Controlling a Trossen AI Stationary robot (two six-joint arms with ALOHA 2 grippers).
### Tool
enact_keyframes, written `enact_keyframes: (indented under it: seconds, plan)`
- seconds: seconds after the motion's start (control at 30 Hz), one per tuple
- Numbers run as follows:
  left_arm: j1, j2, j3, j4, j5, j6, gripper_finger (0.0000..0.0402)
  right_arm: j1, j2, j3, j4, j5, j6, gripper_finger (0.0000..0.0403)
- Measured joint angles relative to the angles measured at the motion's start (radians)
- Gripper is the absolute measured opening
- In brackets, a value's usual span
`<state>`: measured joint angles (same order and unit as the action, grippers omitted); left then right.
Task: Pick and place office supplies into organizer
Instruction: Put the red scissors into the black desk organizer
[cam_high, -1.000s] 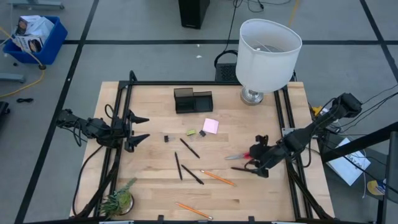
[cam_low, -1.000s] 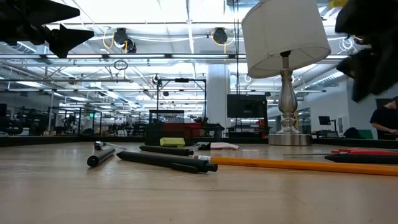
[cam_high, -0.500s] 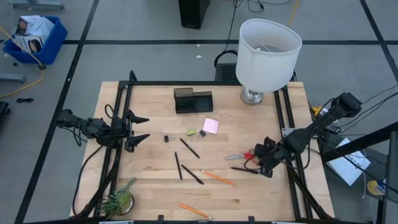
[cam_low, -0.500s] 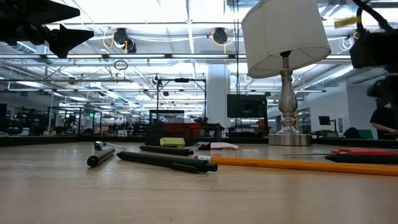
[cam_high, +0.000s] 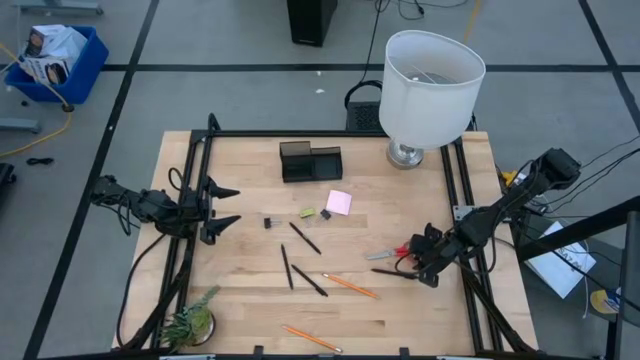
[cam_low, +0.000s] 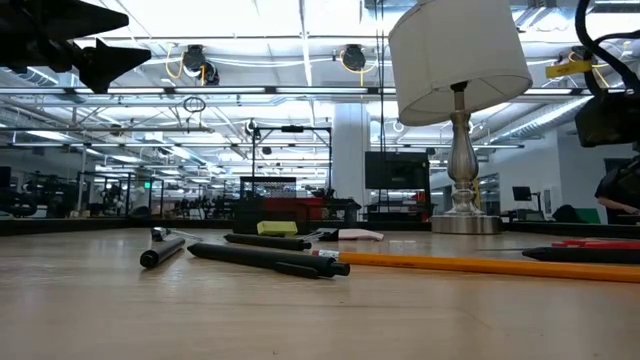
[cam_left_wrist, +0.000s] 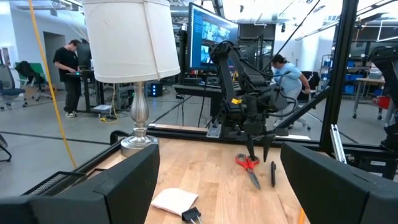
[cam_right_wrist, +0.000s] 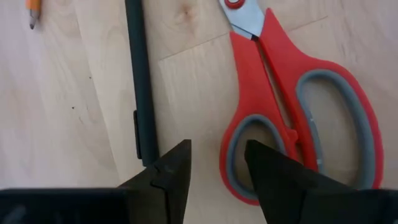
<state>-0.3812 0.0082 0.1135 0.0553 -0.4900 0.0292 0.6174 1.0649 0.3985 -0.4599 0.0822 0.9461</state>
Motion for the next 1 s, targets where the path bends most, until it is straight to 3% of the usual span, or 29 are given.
enact_keyframes:
  seconds: [0.17,0.6,1.0]
  plan:
    - [0.000,0.000,0.000,0.000,0.000,0.000,0.0340,0.000,0.000,-0.030,-0.001,0.006,-0.050,0.0132]
    - [0.000,0.000,0.000,0.000,0.000,0.000,0.0340,0.000,0.002,-0.090,0.004,0.028,-0.145,0.0023]
    - [0.000,0.000,0.000,0.000,0.000,0.000,0.0340,0.000,0.003,-0.091,0.035,0.092,-0.148,0.0020]
